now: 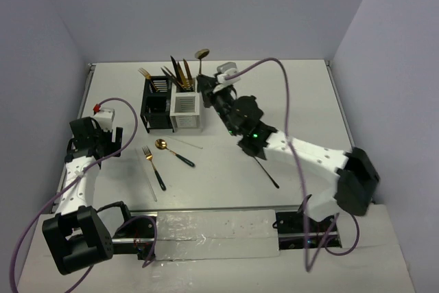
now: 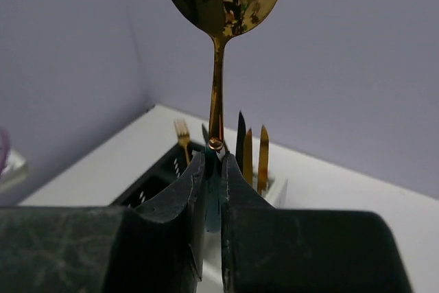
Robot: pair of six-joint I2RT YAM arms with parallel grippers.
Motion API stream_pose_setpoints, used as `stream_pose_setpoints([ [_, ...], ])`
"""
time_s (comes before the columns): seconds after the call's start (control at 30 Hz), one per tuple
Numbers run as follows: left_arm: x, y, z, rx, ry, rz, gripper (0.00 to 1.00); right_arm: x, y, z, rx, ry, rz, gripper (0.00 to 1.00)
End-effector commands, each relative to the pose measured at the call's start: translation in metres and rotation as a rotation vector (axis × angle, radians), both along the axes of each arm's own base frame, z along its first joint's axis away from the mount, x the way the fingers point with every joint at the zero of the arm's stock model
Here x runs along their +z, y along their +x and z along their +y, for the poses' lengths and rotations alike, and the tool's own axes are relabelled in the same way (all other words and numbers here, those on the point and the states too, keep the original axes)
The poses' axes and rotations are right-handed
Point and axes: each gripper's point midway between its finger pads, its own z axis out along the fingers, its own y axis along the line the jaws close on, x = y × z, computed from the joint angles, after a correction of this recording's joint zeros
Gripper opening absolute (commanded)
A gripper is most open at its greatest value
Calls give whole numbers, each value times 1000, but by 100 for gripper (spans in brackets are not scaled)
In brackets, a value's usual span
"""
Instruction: Sort the eating utensils into containers
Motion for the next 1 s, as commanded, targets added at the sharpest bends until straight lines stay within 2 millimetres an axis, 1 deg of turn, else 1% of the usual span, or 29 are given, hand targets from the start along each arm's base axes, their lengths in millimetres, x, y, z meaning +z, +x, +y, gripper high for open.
stream_pose_setpoints([
  [0.0, 19, 12, 5, 8, 16, -74, 89, 6, 49, 24, -98, 137, -162, 0],
  [0.03, 20, 12, 8, 19, 30, -76, 89, 16, 56, 31, -107, 160, -183, 0],
  [0.07, 19, 11, 9, 18, 37, -73, 89, -11, 70, 45, -119, 120, -151, 0],
  [0.1, 19, 10, 10, 21, 40, -72, 89, -17, 77, 51, -126, 124, -138, 0],
  [0.13, 19, 10, 11, 23, 44, -72, 89, -17, 82, 55, -130, 135, -135, 0],
  [0.17, 18, 9, 12, 24, 47, -72, 89, -27, 88, 58, -128, 132, -116, 0],
  [0.2, 17, 9, 11, 21, 45, -71, 89, -48, 94, 64, -119, 132, -63, 0],
  [0.23, 17, 9, 11, 22, 46, -70, 89, -57, 98, 64, -120, 133, -40, 0],
  [0.27, 17, 9, 11, 22, 46, -72, 89, -67, 101, 65, -118, 133, -17, 0],
  [0.3, 16, 9, 11, 21, 45, -71, 89, -84, 105, 65, -128, 113, 13, 0],
  [0.33, 16, 9, 11, 20, 44, -71, 89, -95, 107, 65, -135, 91, 30, 0],
  [0.4, 17, 10, 10, 15, 40, -74, 89, -120, 109, 72, -126, 64, 97, 0],
  [0.47, 18, 11, 10, 14, 41, -78, 89, -138, 109, 78, -110, 29, 147, 0],
  [0.5, 17, 11, 10, 15, 42, -78, 89, -157, 110, 84, -95, -7, 203, 0],
  [0.53, 18, 11, 11, 18, 44, -79, 89, -167, 109, 87, -88, -28, 229, 0],
  [0.57, 19, 12, 12, 20, 46, -83, 89, -186, 108, 89, -85, -69, 274, 0],
  [0.6, 20, 12, 12, 22, 45, -85, 89, -184, 110, 93, -77, -73, 280, 0],
  [0.63, 20, 12, 12, 23, 45, -87, 89, -185, 108, 94, -74, -91, 289, 0],
  [0.7, 21, 11, 11, 21, 44, -85, 89, -184, 106, 91, -76, -90, 311, 2],
  [0.77, 23, 11, 12, 22, 51, -88, 89, -184, 104, 90, -72, -98, 313, 8],
  [0.83, 24, 10, 14, 28, 61, -90, 89, -183, 99, 86, -69, -107, 333, 21],
  [0.87, 26, 11, 15, 32, 65, -95, 89, -182, 96, 86, -57, -115, 348, 29],
  [0.9, 26, 10, 16, 32, 67, -93, 89, -182, 92, 86, -44, -119, 356, 45],
  [0.93, 28, 11, 16, 33, 68, -96, 89, -183, 89, 86, -30, -123, 367, 51],
  [0.97, 28, 11, 16, 31, 67, -96, 89, -177, 84, 87, -9, -112, 375, 56],
])
